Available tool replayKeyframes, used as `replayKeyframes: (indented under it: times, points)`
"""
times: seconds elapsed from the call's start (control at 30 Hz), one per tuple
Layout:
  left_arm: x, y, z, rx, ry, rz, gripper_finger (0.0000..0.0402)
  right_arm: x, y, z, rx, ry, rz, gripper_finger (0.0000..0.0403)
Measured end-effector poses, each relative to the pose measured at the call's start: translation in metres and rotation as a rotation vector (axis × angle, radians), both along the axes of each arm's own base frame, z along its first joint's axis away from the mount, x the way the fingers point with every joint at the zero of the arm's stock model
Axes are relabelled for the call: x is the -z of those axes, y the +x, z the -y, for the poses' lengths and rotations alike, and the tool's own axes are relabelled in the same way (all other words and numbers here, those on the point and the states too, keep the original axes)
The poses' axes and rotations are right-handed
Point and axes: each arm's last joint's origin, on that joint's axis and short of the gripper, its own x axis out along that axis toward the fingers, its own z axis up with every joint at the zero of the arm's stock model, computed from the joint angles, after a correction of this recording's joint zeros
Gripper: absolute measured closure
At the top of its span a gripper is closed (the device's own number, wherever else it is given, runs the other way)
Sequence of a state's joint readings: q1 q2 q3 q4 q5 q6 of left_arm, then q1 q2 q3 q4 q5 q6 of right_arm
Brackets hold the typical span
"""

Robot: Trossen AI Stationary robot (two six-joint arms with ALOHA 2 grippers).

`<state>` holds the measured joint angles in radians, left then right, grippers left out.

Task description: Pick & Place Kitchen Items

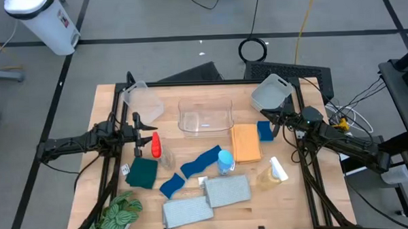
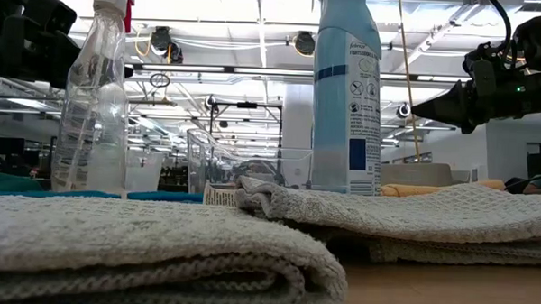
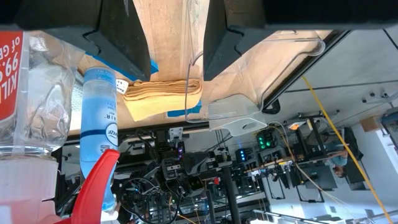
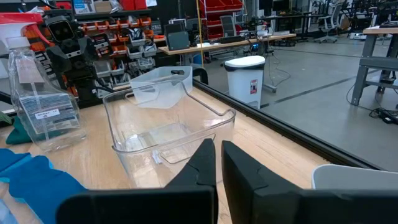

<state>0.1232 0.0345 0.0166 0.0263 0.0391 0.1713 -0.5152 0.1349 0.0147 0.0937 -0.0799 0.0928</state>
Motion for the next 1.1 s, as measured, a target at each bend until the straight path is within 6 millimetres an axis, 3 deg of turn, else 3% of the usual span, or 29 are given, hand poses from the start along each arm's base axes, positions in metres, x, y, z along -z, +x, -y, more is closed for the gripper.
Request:
replayKeyframes:
  times: [0.53, 0.63, 0.83, 1.1]
  points:
    - [-0.0002, 0.0000, 0.0000, 0.000, -0.008, 0.002, 0.0249, 0.0000, 0.0000, 0.0000, 0.000, 0.000, 0.000, 0.0399]
    - [-0.0001, 0.0000, 0.0003, 0.012, -0.103, 0.009, 0.0249, 0.0000, 0.0000, 0.0000, 0.000, 0.000, 0.000, 0.0399]
    - [-0.0002, 0.0001, 0.0018, 0.067, -0.493, 0.028, 0.0249, 0.0000, 0.0000, 0.0000, 0.000, 0.000, 0.000, 0.0399]
    - [-0.0014, -0.0002, 0.0036, 0.125, -0.542, 0.015, 0.0250, 0.0000, 0.0000, 0.0000, 0.000, 0.000, 0.000, 0.0399]
